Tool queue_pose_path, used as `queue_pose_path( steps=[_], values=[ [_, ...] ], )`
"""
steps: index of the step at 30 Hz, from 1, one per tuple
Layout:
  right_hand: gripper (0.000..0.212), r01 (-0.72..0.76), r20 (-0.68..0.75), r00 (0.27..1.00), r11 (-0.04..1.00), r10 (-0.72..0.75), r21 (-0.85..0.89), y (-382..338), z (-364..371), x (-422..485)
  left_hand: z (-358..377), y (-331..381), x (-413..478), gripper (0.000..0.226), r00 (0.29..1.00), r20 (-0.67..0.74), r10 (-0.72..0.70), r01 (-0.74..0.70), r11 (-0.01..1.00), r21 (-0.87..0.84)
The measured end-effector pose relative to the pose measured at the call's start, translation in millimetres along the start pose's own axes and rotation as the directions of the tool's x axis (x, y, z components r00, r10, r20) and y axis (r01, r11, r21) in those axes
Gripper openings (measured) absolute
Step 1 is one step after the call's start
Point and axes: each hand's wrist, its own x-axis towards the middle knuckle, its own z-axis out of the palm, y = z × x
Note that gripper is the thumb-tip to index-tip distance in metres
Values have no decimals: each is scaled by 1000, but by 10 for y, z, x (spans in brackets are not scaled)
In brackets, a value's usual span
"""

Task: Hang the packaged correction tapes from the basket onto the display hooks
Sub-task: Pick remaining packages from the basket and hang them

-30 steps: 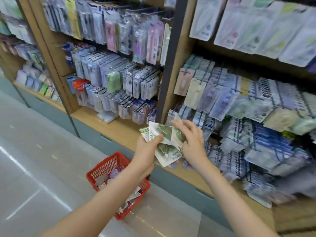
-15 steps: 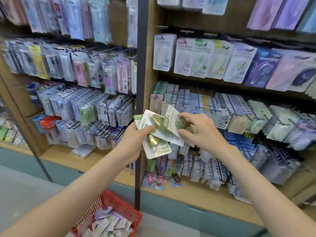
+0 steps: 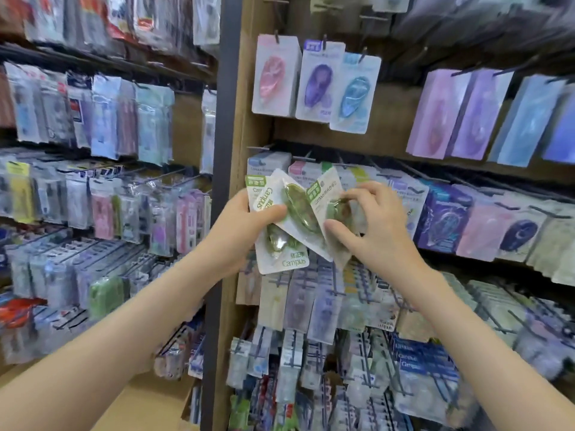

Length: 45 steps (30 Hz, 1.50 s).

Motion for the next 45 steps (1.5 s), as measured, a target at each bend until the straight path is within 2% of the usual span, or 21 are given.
queue_pose_path(
  steps=[3,5,8,11,15,21,26,35,40,45],
  values=[
    [35,-7,-34,999,981,14,193,164,-100,339,157,146,349,24,996,-1,90,-90,996,24],
    [37,51,-92,995,971,-30,235,282,-177,547,234,253,557,27,992,-5,130,-129,989,66],
    [54,151,-132,982,980,-134,129,460,-268,805,304,387,787,29,982,-24,186,-182,978,103],
    [54,188,-135,975,980,-178,62,589,-327,1059,334,531,956,26,963,-27,269,-264,957,123],
    [52,163,-223,962,987,-156,12,727,-414,1315,354,750,1196,27,946,9,325,-323,940,108],
    [52,34,-454,888,994,-76,-101,958,-708,1617,505,986,1601,28,922,77,379,-385,920,80],
    [52,-74,-308,951,980,13,-186,1100,-737,1824,632,980,1822,34,913,90,398,-405,909,94],
    [53,-81,-255,967,976,27,-203,1144,-783,1908,640,873,1932,35,874,75,480,-480,832,278],
    [59,-8,-259,959,906,-113,-424,1229,-645,1942,708,859,1905,35,813,78,577,-556,730,396],
    [56,-134,-176,982,892,62,-432,1349,-492,2209,726,864,1885,33,772,76,631,-600,683,416]
  ],
)
